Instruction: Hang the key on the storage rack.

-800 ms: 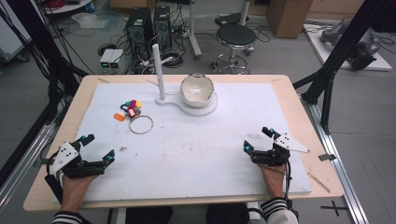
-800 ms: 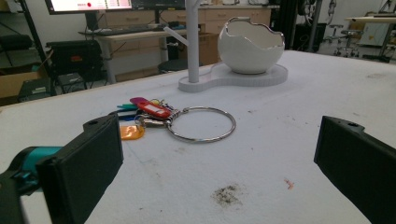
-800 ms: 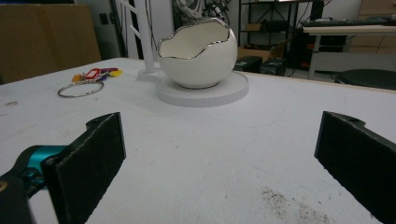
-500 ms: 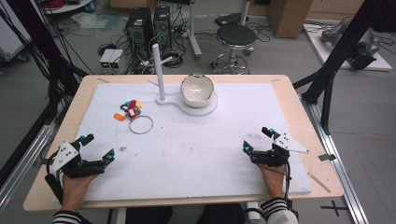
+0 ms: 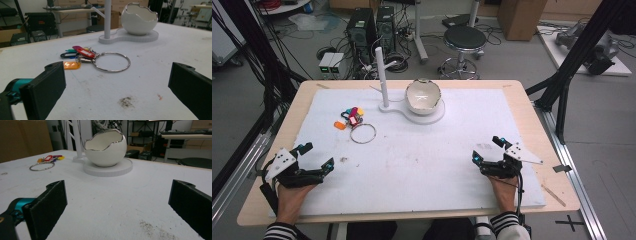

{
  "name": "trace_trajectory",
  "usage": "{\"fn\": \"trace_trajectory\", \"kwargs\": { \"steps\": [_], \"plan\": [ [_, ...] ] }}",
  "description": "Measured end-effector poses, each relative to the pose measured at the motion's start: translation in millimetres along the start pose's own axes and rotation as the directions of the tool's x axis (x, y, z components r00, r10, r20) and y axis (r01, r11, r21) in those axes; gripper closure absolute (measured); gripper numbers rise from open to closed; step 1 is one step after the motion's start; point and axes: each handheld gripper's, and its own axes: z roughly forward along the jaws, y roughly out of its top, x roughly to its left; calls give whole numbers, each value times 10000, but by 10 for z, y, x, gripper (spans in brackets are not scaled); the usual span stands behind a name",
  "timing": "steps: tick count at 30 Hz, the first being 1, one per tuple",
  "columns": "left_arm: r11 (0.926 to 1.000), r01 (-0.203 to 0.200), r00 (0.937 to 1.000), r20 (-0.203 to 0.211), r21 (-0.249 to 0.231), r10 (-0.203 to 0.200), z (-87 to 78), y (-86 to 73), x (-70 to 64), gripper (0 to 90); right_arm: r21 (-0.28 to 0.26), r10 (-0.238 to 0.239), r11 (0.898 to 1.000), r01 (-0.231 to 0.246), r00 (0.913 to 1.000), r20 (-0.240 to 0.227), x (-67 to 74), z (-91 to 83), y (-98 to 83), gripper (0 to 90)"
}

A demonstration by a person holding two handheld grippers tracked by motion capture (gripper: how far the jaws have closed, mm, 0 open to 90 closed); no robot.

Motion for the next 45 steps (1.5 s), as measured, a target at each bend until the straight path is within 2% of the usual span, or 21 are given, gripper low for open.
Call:
{"fn": "trace_trajectory", "kwargs": {
  "steps": [6, 11, 12, 13, 14, 18, 20, 21, 23, 25, 26, 27, 28, 29, 30, 31, 33, 37, 39, 42, 45],
  "plan": [
    [9997, -202, 9987, 463, 124, 196, 25, 255, 78, 17, -8, 46, 10000, -46, 10000, 36, -2, -2, 0, 14],
    [9973, -623, 9951, 791, 399, 590, 80, 475, 112, 17, -4, 43, 10000, -43, 10000, 35, 0, -2, -1, 14],
    [9946, -866, 9918, 991, 575, 806, 125, 602, 129, 17, 2, 14, 10000, -14, 10000, 31, 0, -2, 0, 14],
    [9946, -866, 9918, 991, 575, 806, 125, 602, 129, 17, -3, 54, 10000, -54, 10000, 33, 3, -1, -1, 14],
    [9921, -991, 9886, 1209, 769, 894, 178, 709, 153, 17, -14, 72, 10000, -72, 10000, 50, 3, -2, 0, 14],
    [9844, -1147, 9815, 1682, 1337, 915, 296, 902, 198, 17, 1, 90, 10000, -90, 10000, 43, 3, -3, 0, 14],
    [9803, -1252, 9802, 1715, 1527, 985, 330, 952, 202, 17, -12, 52, 10000, -52, 10000, 37, -1, -2, -1, 14],
    [9708, -1558, 9745, 1891, 1822, 1210, 406, 1058, 208, 17, 4, 58, 10000, -58, 10000, 25, -2, -4, 0, 13],
    [9630, -1744, 9697, 2058, 2056, 1317, 469, 1135, 213, 17, -13, 86, 10000, -86, 9999, 72, 3, -2, -1, 14],
    [9608, -1738, 9683, 2151, 2159, 1268, 519, 1178, 212, 17, -19, -30, 10000, 30, 10000, 8, 2, 0, -1, 14],
    [9433, -2130, 9600, 2340, 2547, 1536, 597, 1250, 210, 17, -2, 16, 10000, -16, 10000, 28, 4, -2, -1, 13],
    [9433, -2130, 9600, 2340, 2547, 1536, 597, 1250, 210, 17, -9, 13, 10000, -13, 10000, 58, 2, -3, -1, 14],
    [9298, -2400, 9533, 2488, 2791, 1714, 668, 1303, 207, 17, -26, 48, 10000, -48, 10000, 53, 2, -2, -1, 13],
    [9298, -2400, 9533, 2488, 2791, 1714, 668, 1303, 207, 17, -17, 77, 10000, -77, 9999, 69, 2, -3, -2, 13],
    [9140, -2627, 9485, 2565, 3092, 1859, 746, 1361, 204, 17, -23, 34, 10000, -34, 10000, 44, -3, -4, -1, 14],
    [9096, -2660, 9471, 2625, 3193, 1847, 783, 1384, 200, 17, -3, 45, 10000, -45, 10000, 33, -2, -4, 0, 14],
    [8921, -2771, 9417, 2852, 3568, 1784, 869, 1435, 195, 17, 7, 32, 10000, -32, 10000, 24, 4, -3, -1, 14],
    [8793, -2823, 9368, 3075, 3836, 1666, 976, 1480, 169, 17, -11, -5, 10000, 5, 10000, 12, 4, -2, -1, 14],
    [8618, -3031, 9297, 3249, 4067, 1736, 1055, 1500, 141, 17, 4, 29, 10000, -29, 10000, 23, 4, -3, -1, 14],
    [8512, -3079, 9276, 3332, 4250, 1691, 1139, 1509, 101, 17, -12, 60, 10000, -60, 10000, 15, 4, -3, -1, 13],
    [8111, -3514, 9147, 3560, 4676, 1911, 1232, 1509, 81, 17, -14, 51, 10000, -51, 10000, 10, 3, -2, -1, 14]
  ]
}}
